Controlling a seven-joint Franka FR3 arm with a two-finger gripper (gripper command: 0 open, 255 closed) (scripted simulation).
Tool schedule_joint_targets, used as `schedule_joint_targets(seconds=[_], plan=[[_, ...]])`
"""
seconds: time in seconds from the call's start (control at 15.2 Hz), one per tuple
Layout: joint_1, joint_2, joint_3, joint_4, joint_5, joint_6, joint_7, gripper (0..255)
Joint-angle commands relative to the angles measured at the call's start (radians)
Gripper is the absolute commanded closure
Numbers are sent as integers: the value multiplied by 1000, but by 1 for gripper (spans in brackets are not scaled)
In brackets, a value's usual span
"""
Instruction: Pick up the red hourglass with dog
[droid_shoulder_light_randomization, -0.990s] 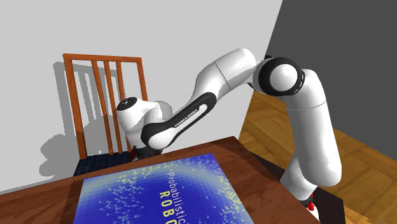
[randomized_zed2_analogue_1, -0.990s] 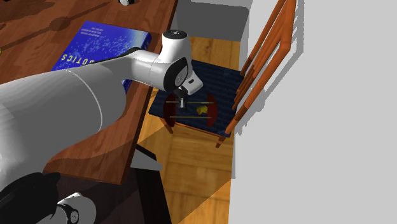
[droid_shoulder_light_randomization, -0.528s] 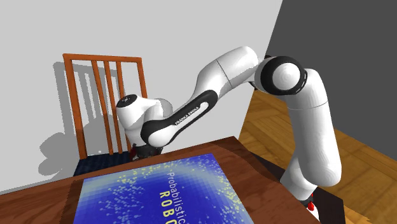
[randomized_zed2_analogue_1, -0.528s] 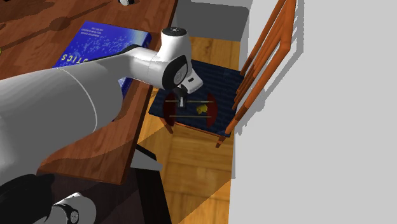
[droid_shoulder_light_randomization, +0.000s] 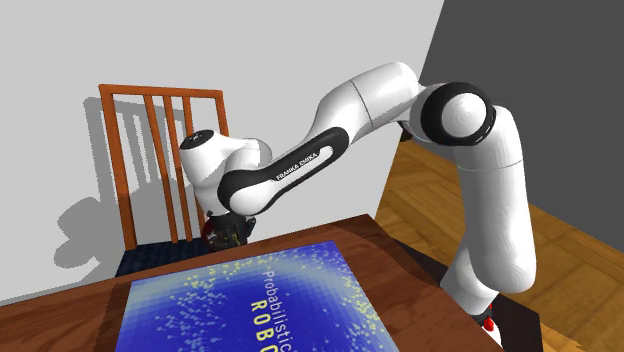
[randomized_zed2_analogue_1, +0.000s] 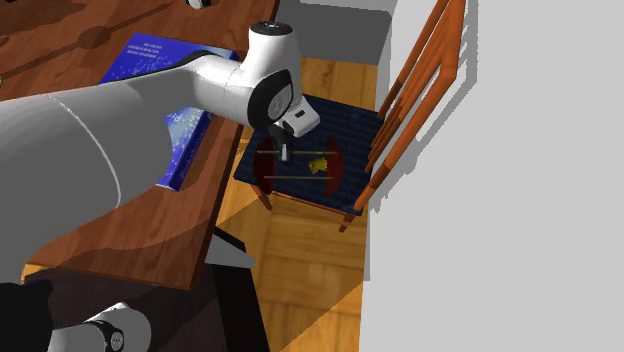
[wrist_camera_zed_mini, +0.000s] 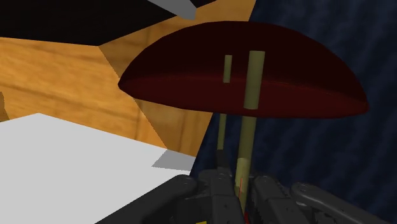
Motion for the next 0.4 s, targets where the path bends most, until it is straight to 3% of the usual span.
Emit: schedule_joint_targets(seconds=[0.0,0.33], plan=[[-1,-16,6,9,10,-21,-6,255],[-5,-37,13,23,23,-52,-17,255]])
